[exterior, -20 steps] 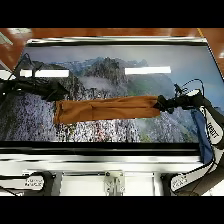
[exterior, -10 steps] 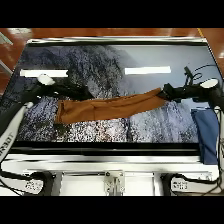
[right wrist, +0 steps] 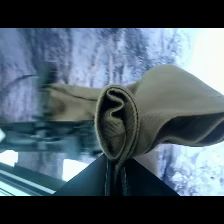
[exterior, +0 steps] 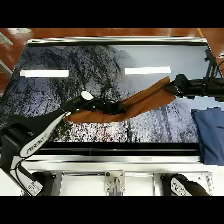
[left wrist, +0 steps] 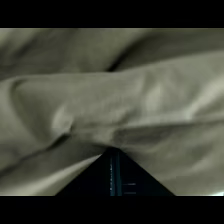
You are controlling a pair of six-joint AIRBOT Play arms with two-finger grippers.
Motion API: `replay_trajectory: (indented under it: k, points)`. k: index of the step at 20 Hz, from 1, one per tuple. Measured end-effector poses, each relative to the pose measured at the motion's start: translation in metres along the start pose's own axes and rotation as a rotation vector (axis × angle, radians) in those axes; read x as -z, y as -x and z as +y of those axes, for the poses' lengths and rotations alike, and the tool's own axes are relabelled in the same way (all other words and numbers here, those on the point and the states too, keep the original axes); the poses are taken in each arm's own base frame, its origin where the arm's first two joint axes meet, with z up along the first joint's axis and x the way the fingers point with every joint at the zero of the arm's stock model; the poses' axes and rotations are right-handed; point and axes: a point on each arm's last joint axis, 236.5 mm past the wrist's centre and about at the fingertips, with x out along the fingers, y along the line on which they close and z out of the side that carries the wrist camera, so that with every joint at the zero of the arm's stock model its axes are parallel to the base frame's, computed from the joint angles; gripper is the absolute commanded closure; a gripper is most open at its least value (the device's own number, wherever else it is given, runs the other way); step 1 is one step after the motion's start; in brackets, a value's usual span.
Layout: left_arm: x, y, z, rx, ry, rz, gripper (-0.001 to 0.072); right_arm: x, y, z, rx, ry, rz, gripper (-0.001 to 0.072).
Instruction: Fold the shirts.
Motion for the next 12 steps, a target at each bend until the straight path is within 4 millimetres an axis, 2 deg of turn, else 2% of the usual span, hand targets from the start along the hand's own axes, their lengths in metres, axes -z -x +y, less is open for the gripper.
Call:
replay_trajectory:
  k: [2, 4, 5, 7, 9, 10, 12]
  points:
    - [0.000, -0.018, -0.019, 0.048, -0.002, 0.004, 0.0667, 0.001, 0.012, 0.012, -0.006, 0.004, -0.024, 0.0644]
    - [-0.003, -0.024, -0.033, 0.078, -0.023, 0.000, 0.0669, 0.002, 0.018, 0.018, -0.010, -0.004, -0.039, 0.0644]
    - [-0.012, -0.021, -0.034, 0.076, -0.034, -0.020, 0.0669, 0.002, 0.019, 0.021, -0.013, -0.005, -0.043, 0.0645]
    - [-0.031, 0.002, -0.023, 0.014, -0.083, -0.046, 0.0669, 0.003, 0.015, 0.032, -0.028, -0.007, -0.049, 0.0644]
    - [-0.063, 0.056, 0.008, -0.123, -0.131, -0.090, 0.0669, 0.005, 0.000, 0.050, -0.058, 0.011, -0.043, 0.0644]
    - [-0.080, 0.095, 0.027, -0.205, -0.147, -0.120, 0.0669, 0.009, -0.014, 0.062, -0.078, 0.028, -0.027, 0.0645]
    - [-0.111, 0.189, 0.056, -0.352, -0.157, -0.204, 0.0668, 0.021, -0.049, 0.090, -0.128, 0.059, 0.010, 0.0644]
